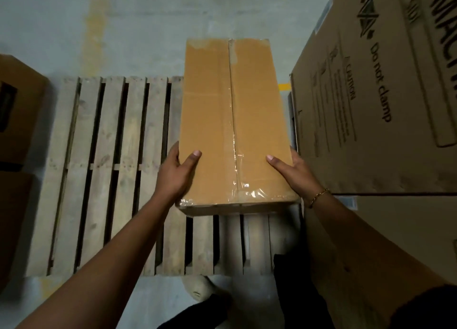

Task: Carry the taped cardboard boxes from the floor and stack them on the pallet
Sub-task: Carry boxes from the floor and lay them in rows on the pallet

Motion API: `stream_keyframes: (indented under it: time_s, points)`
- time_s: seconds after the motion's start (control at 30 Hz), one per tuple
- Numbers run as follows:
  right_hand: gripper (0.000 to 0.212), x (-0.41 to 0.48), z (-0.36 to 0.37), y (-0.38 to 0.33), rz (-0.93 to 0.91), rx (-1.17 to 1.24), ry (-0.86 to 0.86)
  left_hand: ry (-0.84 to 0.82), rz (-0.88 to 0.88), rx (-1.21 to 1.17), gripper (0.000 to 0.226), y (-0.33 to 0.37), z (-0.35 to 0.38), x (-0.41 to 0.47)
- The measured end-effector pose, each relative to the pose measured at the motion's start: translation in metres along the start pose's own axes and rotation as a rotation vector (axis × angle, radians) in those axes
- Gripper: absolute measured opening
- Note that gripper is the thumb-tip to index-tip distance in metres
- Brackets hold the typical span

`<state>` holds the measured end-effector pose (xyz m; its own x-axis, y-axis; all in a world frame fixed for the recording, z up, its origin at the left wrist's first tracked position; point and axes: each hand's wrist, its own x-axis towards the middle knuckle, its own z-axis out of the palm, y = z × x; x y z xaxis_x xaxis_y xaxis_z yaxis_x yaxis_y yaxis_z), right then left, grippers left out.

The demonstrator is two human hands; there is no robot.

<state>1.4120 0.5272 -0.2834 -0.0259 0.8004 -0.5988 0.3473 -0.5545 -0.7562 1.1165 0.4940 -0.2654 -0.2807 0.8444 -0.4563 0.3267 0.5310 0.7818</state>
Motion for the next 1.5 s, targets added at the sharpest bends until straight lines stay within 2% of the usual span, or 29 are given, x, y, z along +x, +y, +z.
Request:
stream_keyframes:
  time_s: [0.13,0.3,0.4,0.5,0.57,0.63,0.77,0.87,1.0,1.1,1.13,1.2,1.27,1.4,1.5]
  points:
    - [0.08,0.096,-0.003,0.024,-0.052,-0.066,0.032,0.022,0.057,0.001,0.056,-0.03,0.043,0.077]
    - [0.077,0.188,-0.002,0.053,-0.118,-0.105,0.069,0.024,0.094,-0.012,0.062,-0.064,0.086,0.162]
    - [0.066,0.229,0.0,0.072,-0.148,-0.126,0.086,0.03,0.119,-0.03,0.067,-0.087,0.108,0.202]
    - [0.074,0.265,0.001,0.092,-0.168,-0.13,0.103,0.002,0.141,-0.061,0.068,-0.104,0.128,0.234]
    - [0.081,0.286,0.002,0.103,-0.178,-0.129,0.122,-0.003,0.153,-0.059,0.07,-0.116,0.138,0.253]
    - [0.075,0.303,0.005,0.113,-0.193,-0.128,0.129,0.004,0.16,-0.045,0.073,-0.127,0.148,0.269]
    - [0.074,0.326,0.009,0.129,-0.2,-0.154,0.13,0.023,0.159,-0.055,0.059,-0.139,0.164,0.285]
    - [0.07,0.337,0.012,0.141,-0.22,-0.151,0.136,0.036,0.185,-0.056,0.061,-0.151,0.173,0.295]
    - [0.094,0.34,0.015,0.154,-0.208,-0.17,0.139,0.039,0.187,-0.091,0.067,-0.158,0.175,0.292]
    - [0.097,0.347,0.017,0.161,-0.195,-0.157,0.149,0.033,0.175,-0.117,0.066,-0.164,0.174,0.295]
    - [0.095,0.348,0.016,0.16,-0.199,-0.147,0.145,0.032,0.173,-0.138,0.067,-0.161,0.174,0.294]
    - [0.078,0.35,0.014,0.161,-0.202,-0.074,0.103,-0.003,0.142,-0.18,0.061,-0.156,0.175,0.292]
    - [0.061,0.353,0.01,0.168,-0.113,0.066,0.035,-0.032,0.088,-0.245,0.058,-0.158,0.176,0.289]
    - [0.072,0.355,0.006,0.197,0.019,0.208,-0.044,-0.127,-0.078,-0.418,0.057,-0.194,0.168,0.289]
    - [0.048,0.351,0.018,0.226,0.059,0.243,-0.067,-0.135,-0.174,-0.404,0.043,-0.226,0.178,0.288]
